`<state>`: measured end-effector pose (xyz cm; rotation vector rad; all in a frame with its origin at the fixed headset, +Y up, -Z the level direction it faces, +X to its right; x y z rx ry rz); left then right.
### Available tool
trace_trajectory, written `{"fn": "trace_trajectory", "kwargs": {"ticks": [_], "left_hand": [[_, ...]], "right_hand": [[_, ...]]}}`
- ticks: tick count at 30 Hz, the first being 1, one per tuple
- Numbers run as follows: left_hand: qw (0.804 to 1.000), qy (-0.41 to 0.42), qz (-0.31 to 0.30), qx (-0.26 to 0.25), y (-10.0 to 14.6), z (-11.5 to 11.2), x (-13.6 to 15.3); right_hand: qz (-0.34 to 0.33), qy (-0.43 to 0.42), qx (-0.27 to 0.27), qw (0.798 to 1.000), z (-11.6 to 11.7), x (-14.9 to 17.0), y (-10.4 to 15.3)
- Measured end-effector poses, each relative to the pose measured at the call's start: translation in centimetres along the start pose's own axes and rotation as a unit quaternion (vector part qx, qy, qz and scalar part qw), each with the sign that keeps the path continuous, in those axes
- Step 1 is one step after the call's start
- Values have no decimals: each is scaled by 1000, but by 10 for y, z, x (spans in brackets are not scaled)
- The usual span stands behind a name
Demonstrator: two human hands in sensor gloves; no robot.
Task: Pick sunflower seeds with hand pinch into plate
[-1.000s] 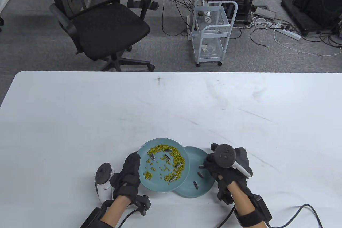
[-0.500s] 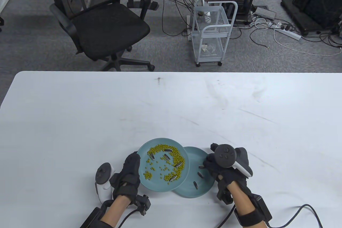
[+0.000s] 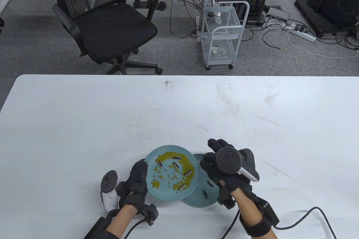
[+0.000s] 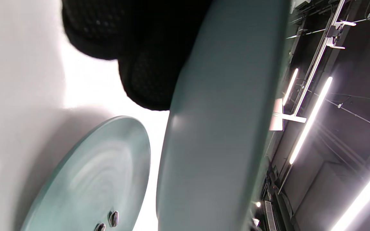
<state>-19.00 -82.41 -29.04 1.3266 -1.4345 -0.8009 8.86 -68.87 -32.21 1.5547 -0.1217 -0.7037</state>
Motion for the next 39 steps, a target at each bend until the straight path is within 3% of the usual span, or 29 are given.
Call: {"fn": "trace_trajectory", "kwargs": {"ticks": [9, 17, 23, 28, 39], "left_hand": [[1000, 1, 3, 5, -1, -3, 2], [1000, 1, 8, 10, -1, -5, 4], [1000, -17, 15, 5, -2, -6, 6], [1000, -1, 14, 13, -2, -8, 6], [999, -31, 0, 13, -1, -10, 1]], "right_hand": [[-33, 5, -51, 998, 17, -58, -32], [12, 46, -132, 990, 57, -59, -41], [11, 51, -135, 989, 67, -55, -40], [5, 40, -103, 994, 57, -57, -41], [-4, 113, -92, 989, 67, -58, -38]]}}
Point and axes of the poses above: the tracker on the back of each hand, its own x axis roughly to the little-finger side, its own y axis roughly from the fingertips to the wrist, z = x × y, the point moved 4 cm from there along -y, roughly from the wrist to the fingertips, and after that the axes turned 8 degrees about x, right-handed, at the moved point
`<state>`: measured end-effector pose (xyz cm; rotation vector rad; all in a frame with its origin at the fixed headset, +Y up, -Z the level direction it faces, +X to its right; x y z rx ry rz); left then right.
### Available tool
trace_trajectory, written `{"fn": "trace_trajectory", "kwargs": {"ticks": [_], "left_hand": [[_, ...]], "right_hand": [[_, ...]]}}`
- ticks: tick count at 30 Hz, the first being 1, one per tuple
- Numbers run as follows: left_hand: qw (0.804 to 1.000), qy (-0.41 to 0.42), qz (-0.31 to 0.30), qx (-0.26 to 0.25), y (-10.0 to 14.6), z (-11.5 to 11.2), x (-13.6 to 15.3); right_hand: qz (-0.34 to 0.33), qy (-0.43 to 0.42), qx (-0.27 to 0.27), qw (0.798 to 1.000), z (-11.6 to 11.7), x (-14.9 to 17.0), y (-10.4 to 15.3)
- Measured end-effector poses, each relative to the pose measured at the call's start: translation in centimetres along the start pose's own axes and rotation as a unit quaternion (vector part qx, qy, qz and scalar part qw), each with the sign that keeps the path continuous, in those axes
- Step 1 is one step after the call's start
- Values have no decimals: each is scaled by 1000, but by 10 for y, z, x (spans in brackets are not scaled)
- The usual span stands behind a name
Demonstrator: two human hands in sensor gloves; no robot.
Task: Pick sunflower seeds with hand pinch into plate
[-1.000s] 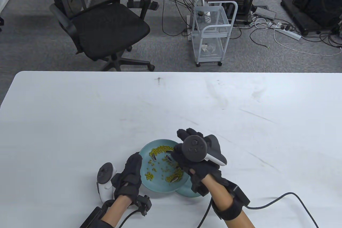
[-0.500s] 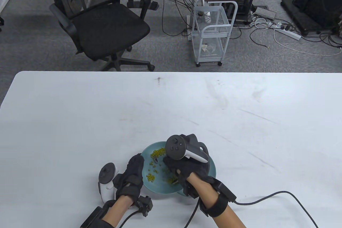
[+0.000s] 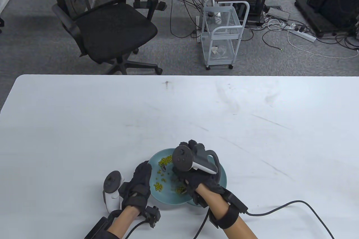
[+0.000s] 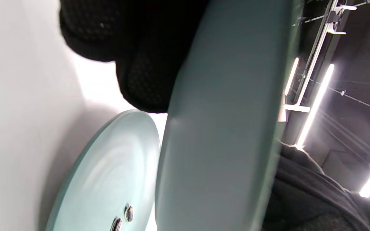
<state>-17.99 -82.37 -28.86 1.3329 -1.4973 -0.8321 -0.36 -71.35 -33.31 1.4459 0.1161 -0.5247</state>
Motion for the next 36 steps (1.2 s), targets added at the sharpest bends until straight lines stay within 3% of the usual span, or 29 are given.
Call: {"fn": "trace_trajectory", "kwargs": {"ticks": [10, 29, 36], "left_hand": [[1000, 2, 7, 4, 0, -1, 3], [1000, 6, 11, 1, 0, -1, 4], [1000, 19, 13, 5, 0, -2, 3]], "right_hand": [[1, -6, -24, 1000, 7, 5, -2], [-7, 18, -21, 1000, 11, 4, -1], [-11, -52, -5, 999, -1, 11, 1]]}}
Point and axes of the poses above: the tracker on the back of each hand, its own x axis roughly to the little-finger side, its own y axis roughly from the fingertips to the wrist, z = x × y, the point moved 4 cm from there along -y, roughly from the wrist to the fingertips, and after that the axes turned 8 degrees about x, right-handed, at the moved point
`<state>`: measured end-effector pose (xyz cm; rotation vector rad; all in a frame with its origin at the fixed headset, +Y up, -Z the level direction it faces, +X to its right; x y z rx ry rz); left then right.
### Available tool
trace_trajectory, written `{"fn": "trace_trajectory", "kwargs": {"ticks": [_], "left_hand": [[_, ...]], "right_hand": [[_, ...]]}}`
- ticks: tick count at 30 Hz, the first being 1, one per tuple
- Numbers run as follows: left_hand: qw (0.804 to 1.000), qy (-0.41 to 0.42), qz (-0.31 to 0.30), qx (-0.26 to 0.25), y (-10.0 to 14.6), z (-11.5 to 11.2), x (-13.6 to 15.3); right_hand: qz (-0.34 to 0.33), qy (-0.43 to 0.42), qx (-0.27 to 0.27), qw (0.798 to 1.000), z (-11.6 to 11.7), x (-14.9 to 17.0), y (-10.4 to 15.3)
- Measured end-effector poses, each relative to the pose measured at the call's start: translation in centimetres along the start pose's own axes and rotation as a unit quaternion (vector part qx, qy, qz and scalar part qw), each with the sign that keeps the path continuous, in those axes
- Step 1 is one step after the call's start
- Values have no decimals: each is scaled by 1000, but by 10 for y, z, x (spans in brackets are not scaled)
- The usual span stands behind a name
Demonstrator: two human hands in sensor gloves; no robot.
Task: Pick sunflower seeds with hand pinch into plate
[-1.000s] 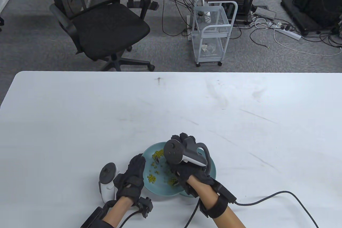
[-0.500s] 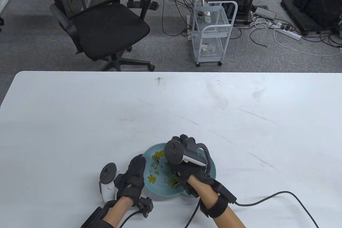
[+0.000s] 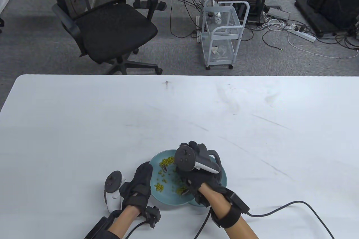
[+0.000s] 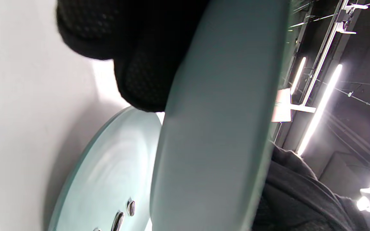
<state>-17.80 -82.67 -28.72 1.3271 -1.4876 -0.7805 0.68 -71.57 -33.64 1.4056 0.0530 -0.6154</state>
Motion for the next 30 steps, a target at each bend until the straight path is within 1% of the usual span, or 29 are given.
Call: {"fn": "trace_trajectory", "kwargs": {"ticks": [4, 6, 8, 11, 14, 16, 19, 21, 24, 30], "left_hand": [[1000, 0, -2, -2, 1, 1, -1], [1000, -3, -4, -4, 1, 2, -2], [1000, -2, -4, -4, 1, 3, -3], [1000, -1, -5, -5, 1, 4, -4], [1000, -2, -5, -6, 1, 5, -5], [1000, -2, -6, -7, 1, 5, -5], [1000, -1, -8, -10, 1, 6, -5], [1000, -1, -8, -12, 1, 7, -5], [1000, 0, -8, -13, 1, 7, -5], [1000, 1, -8, -11, 2, 7, -5]], "right_hand": [[1, -31, 26, 999, -19, 6, 5], [4, -51, 49, 997, -33, 12, 10], [6, -68, 66, 996, -41, 19, 17], [20, -67, 83, 994, -46, 36, 27], [42, -60, 93, 993, -42, 58, 36], [57, -64, 91, 992, -33, 72, 39], [85, -59, 64, 993, -11, 93, 35], [91, -51, 48, 993, 1, 98, 32], [94, -44, 32, 994, 12, 99, 29], [97, -42, 39, 994, 13, 99, 28]]}}
Point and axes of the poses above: the tracker on the back of each hand, its own x axis roughly to the little-finger side, its own y axis roughly from the fingertips to the wrist, z = x × y, the point moved 4 cm from there along -y, roughly from the wrist to the fingertips, and after that the axes turned 8 degrees about x, right-handed, at the moved point
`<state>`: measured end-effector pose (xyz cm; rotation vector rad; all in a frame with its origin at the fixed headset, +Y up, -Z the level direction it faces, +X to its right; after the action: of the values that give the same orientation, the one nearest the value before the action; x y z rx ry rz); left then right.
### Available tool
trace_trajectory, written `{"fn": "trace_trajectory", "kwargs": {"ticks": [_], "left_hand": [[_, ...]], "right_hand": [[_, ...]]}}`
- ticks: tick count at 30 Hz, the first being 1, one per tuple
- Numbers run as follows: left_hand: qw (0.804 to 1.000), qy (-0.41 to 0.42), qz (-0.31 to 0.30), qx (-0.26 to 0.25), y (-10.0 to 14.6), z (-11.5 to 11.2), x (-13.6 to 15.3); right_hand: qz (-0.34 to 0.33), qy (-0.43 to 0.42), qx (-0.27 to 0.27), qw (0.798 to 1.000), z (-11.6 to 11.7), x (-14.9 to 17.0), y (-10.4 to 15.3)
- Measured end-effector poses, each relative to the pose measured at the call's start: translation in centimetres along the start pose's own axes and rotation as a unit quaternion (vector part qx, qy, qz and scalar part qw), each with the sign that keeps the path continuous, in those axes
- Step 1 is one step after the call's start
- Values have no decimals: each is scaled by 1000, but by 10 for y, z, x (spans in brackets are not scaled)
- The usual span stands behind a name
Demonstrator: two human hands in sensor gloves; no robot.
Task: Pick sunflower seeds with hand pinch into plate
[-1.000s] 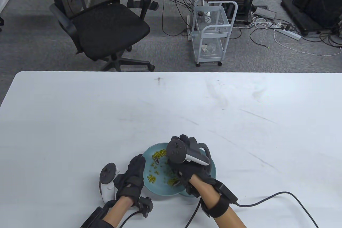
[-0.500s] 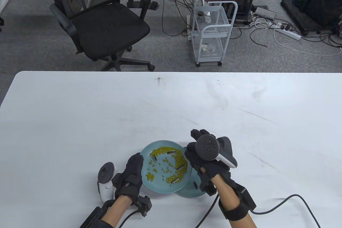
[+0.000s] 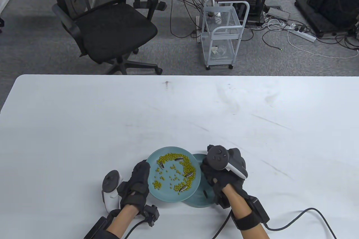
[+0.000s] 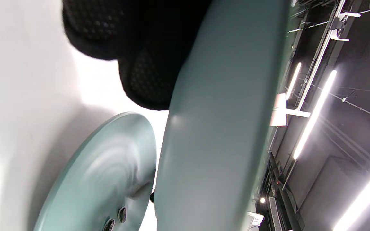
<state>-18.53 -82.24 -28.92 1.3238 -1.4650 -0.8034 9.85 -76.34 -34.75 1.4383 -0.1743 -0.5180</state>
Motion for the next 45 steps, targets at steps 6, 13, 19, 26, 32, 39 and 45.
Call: {"fn": "trace_trajectory", "kwargs": {"ticks": [6, 13, 19, 26, 32, 39, 45], "left_hand": [[1000, 1, -3, 2, 0, 1, 0], [1000, 2, -2, 2, 0, 1, 0], [1000, 1, -2, 1, 0, 1, 1], [1000, 2, -1, 3, -1, 1, 1], [1000, 0, -1, 2, -1, 1, 2], [1000, -1, -3, 4, -2, 1, 2], [1000, 1, -4, 7, -2, 0, 2]], "right_hand": [[-1, -2, -2, 1000, 1, 0, 0], [0, -7, -3, 1000, 2, 0, 1], [0, -12, -3, 1000, 3, 0, 1], [-2, -23, 10, 1000, -5, -1, 2], [12, -42, 53, 998, -26, -4, 7], [-40, -72, 65, 994, -42, -29, 13], [-98, -64, 67, 991, -47, -70, 17]]}}
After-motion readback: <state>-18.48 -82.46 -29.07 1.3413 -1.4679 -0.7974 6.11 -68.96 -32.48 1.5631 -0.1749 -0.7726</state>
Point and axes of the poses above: the tracker on the back of each hand, its own x axis roughly to the little-finger side, its own y axis roughly from the fingertips to the wrist, z = x × y, the point moved 4 cm from there along -y, roughly from the wrist to the fingertips, and after that the axes turned 8 degrees about x, right-handed, at the moved point
